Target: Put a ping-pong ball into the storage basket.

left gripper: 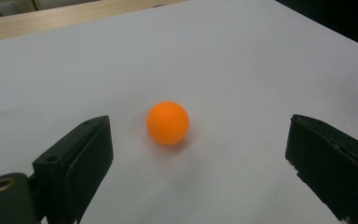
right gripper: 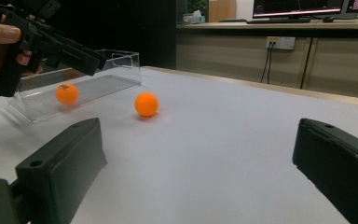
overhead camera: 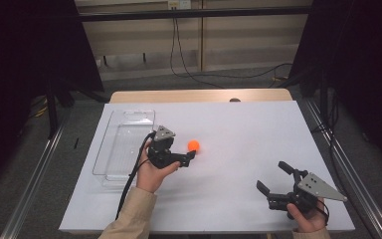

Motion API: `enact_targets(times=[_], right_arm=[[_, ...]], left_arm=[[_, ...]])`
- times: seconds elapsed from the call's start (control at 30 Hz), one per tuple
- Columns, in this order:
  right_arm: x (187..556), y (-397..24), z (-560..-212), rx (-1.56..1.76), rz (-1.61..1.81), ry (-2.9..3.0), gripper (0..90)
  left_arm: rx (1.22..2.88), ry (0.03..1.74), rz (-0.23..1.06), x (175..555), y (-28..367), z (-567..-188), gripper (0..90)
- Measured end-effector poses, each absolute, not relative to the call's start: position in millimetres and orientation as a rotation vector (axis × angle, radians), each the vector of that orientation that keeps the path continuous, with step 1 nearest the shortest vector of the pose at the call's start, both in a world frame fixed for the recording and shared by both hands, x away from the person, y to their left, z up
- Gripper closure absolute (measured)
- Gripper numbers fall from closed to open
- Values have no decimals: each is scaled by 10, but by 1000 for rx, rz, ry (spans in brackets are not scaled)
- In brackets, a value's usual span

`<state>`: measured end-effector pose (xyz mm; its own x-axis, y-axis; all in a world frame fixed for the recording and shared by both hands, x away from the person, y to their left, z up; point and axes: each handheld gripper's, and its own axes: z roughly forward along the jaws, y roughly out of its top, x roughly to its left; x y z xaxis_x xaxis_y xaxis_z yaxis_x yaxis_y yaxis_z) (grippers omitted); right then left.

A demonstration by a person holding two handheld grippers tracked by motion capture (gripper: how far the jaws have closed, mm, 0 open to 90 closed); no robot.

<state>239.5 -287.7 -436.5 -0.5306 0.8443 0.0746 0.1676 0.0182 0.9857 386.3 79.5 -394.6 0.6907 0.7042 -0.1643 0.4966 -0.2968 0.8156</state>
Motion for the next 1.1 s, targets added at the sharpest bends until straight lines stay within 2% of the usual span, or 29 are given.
enact_targets(times=[1.1], right_arm=[[2376,-2886,-4358,1030,1553,1739,15]], left_arm=[[1973,940,294,3931,692,-4026,74]])
